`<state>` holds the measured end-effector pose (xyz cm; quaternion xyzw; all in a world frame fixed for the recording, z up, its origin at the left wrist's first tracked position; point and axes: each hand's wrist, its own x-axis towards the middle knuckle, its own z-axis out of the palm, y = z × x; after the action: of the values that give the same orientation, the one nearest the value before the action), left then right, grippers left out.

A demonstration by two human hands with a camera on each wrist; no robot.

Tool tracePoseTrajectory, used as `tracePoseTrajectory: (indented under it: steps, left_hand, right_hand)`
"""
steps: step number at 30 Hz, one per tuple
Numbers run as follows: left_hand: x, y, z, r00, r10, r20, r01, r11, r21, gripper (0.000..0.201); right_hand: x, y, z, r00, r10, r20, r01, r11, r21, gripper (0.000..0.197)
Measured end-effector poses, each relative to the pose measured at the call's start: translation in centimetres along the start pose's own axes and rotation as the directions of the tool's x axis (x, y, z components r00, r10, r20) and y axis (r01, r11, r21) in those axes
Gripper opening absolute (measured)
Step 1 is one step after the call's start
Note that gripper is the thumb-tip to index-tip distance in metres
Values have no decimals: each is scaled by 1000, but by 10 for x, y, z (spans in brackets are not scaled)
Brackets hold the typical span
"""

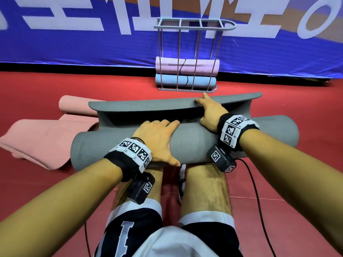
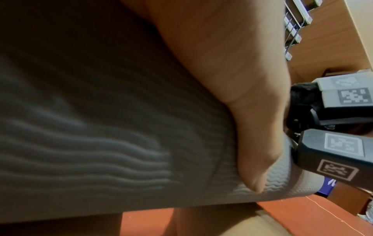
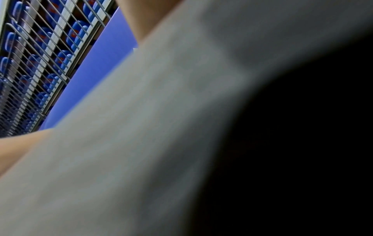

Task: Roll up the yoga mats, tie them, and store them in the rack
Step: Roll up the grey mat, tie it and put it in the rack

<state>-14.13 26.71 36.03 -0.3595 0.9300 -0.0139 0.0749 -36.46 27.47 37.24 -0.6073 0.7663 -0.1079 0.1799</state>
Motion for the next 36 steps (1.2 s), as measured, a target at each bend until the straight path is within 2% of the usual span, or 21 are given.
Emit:
tracePoseTrajectory:
  steps: [2,4,8,10,12,13,16,18,19,20,22,24,28,32,33,36]
  left_hand:
    - [1,0,0,1000,-1,5,1,1000,1,134]
    - [3,-1,0,1000,-1,11,1,1000,-4,136]
    - [5,0,0,1000,-14,5,14,1000,-24,135]
    - [6,2,0,1000,-20,2,20,1000,-23,133]
    - [7,4,0,1000,-27,5,27,999,-24,132]
    - [7,5,0,999,-32,12,33,999,-30,132]
    - [8,4,-3,999,-41,28,42,998,-44,131]
    - [10,1,-7,999,-38,37,40,997,-61,128]
    - [12,-1,-8,998,-39,47,42,996,-75,126]
    - [15,-4,-9,997,-39,66,47,991,-124,122]
    - [23,-10,-9,993,-21,115,58,942,-331,111]
    - [35,-15,-13,987,-14,160,87,884,-459,106]
    - [59,-26,-21,966,36,255,106,846,-523,96]
    - [73,-29,-20,897,114,427,204,749,-631,40]
    - [75,-28,-20,878,111,465,233,750,-619,37]
    - [80,-29,-16,835,78,545,334,715,-615,64]
  right_hand:
    - [0,-1,0,1000,-4,11,4,1000,-20,78]
    - [0,-1,0,999,12,-44,-13,1000,-28,75]
    - [0,-2,-3,966,85,-245,-100,994,-50,44]
    - [-1,2,-8,944,167,-285,-177,984,-11,33]
    - [-4,8,-12,935,188,-301,-205,979,-24,25]
    - [-6,9,-13,935,158,-316,-189,980,-67,23]
    - [-14,1,-18,908,-52,-415,-79,953,-292,15]
    - [-23,-6,-28,883,-140,-448,-19,943,-332,17]
    - [-30,-8,-34,881,-149,-449,12,955,-295,21]
    - [-35,-8,-40,887,-139,-441,34,971,-238,25]
    - [-45,-5,-50,900,-116,-420,51,986,-162,31]
    - [-55,-2,-58,892,-143,-428,65,979,-191,34]
    - [-60,1,-59,884,-175,-434,44,955,-294,45]
    - [-67,9,-42,892,-171,-419,47,956,-290,39]
    - [-68,11,-35,893,-170,-416,53,959,-278,38]
    - [-68,15,-17,889,-165,-427,67,969,-236,37]
